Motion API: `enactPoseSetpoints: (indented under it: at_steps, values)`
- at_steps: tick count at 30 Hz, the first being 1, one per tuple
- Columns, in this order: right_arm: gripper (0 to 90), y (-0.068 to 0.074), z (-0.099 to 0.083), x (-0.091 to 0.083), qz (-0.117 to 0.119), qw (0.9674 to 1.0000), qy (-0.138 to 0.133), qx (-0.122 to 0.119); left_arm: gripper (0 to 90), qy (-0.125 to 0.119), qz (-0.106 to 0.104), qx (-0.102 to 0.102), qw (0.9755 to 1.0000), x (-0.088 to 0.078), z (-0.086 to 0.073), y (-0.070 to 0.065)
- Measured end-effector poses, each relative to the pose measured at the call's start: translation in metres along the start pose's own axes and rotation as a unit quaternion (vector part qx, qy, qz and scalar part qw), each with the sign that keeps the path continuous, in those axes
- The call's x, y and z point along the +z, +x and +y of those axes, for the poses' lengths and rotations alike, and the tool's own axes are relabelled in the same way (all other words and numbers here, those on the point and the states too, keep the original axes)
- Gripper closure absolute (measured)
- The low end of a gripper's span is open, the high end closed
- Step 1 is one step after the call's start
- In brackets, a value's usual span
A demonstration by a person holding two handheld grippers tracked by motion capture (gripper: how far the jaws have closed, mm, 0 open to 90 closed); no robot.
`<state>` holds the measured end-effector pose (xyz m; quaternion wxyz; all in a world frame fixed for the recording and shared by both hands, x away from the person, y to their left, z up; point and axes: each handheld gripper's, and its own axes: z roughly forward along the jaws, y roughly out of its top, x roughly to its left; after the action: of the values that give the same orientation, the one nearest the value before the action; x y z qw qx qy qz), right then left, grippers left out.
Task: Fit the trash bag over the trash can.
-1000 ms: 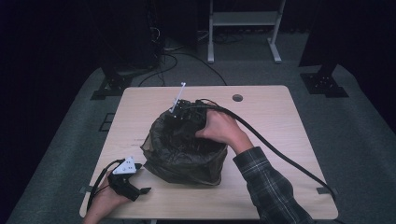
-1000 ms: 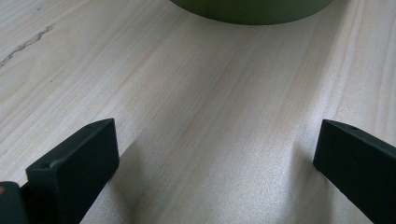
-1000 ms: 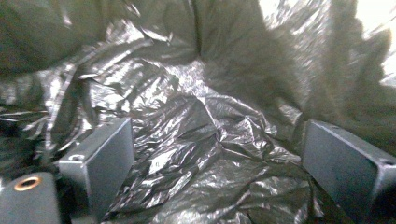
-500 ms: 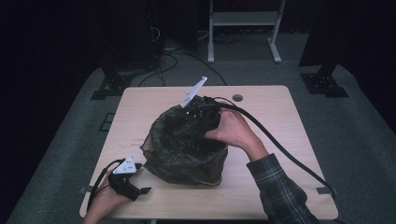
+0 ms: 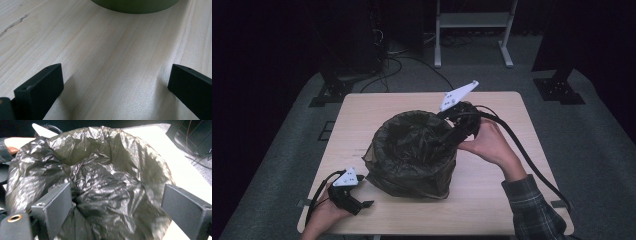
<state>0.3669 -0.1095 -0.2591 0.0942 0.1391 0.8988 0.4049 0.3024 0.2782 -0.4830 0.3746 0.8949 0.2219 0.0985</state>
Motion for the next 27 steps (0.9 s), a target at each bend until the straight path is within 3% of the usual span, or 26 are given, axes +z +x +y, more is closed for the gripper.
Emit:
enactPoseSetpoints:
  at_steps: [6,14,22,27]
  values:
    - [8.2,-0.002,-0.021,-0.02,0.001,0.9993,-0.031,0.019,0.0,0.0,0.0,0.0,1.0,0.0,0.0,0.0]
    - [8.2,0.007,-0.053,-0.036,-0.008,0.9987,-0.042,0.028,0.0,0.0,0.0,0.0,1.0,0.0,0.0,0.0]
    - [8.2,0.018,-0.08,-0.034,-0.014,0.9983,-0.047,0.033,0.0,0.001,0.001,-0.001,1.0,0.0,0.0,0.0]
    - [8.2,0.024,-0.098,-0.023,-0.007,0.9983,-0.04,0.041,0.0,0.001,0.001,-0.001,1.0,0.0,0.0,0.0]
